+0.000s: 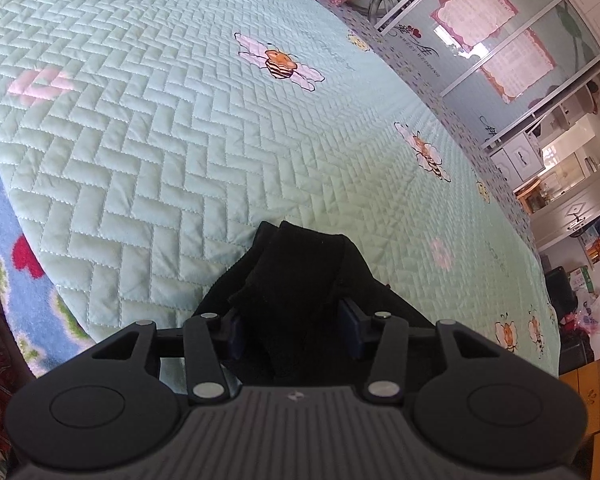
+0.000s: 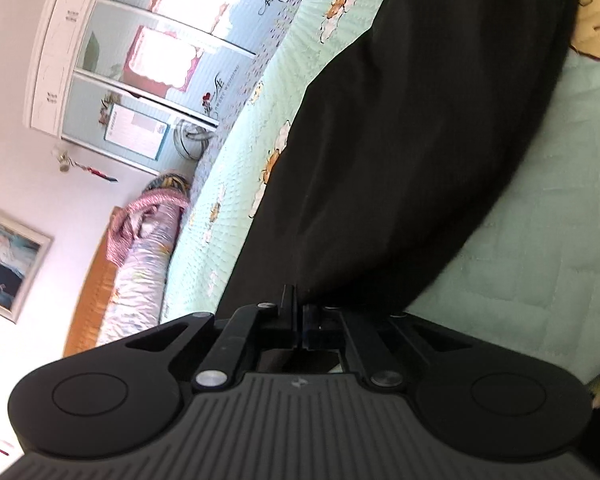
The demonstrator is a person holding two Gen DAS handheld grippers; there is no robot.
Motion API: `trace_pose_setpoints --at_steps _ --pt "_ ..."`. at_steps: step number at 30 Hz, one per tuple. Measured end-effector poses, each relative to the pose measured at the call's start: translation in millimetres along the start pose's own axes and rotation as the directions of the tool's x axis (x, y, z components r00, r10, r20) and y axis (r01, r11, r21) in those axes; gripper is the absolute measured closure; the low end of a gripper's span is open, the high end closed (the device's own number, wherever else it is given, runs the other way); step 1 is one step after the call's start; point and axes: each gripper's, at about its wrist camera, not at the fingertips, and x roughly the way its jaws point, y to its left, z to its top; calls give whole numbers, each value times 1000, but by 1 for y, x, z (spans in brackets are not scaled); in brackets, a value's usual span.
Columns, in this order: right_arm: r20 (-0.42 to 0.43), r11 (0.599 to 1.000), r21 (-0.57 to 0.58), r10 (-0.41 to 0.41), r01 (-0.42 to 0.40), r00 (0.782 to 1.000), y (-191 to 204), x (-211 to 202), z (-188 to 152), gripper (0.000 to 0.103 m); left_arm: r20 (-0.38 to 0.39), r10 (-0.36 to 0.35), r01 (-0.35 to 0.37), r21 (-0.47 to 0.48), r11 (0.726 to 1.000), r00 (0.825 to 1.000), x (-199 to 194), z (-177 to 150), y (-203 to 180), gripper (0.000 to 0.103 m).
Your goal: Fold clothes
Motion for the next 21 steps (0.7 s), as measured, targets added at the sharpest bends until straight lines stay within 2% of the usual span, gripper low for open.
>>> trace_pose_setpoints --at_steps 4,8,14,19,21 --pt "-18 995 -65 -83 81 996 -6 9 -3 101 13 7 -8 32 999 1000 2 0 -1 54" --pt "6 992 -86 -87 87 996 -2 9 -3 100 20 -2 2 30 1000 1000 1 1 0 54" --pt "34 993 -101 -51 54 998 11 6 11 100 32 -17 17 11 1000 999 -2 1 2 54" --pt "83 999 -29 -16 18 996 4 5 21 100 27 -17 17 21 1000 999 -1 -1 -1 54" --pt "77 1000 -11 -20 21 997 0 6 22 100 28 -14 13 28 1000 1000 1 -1 -3 54"
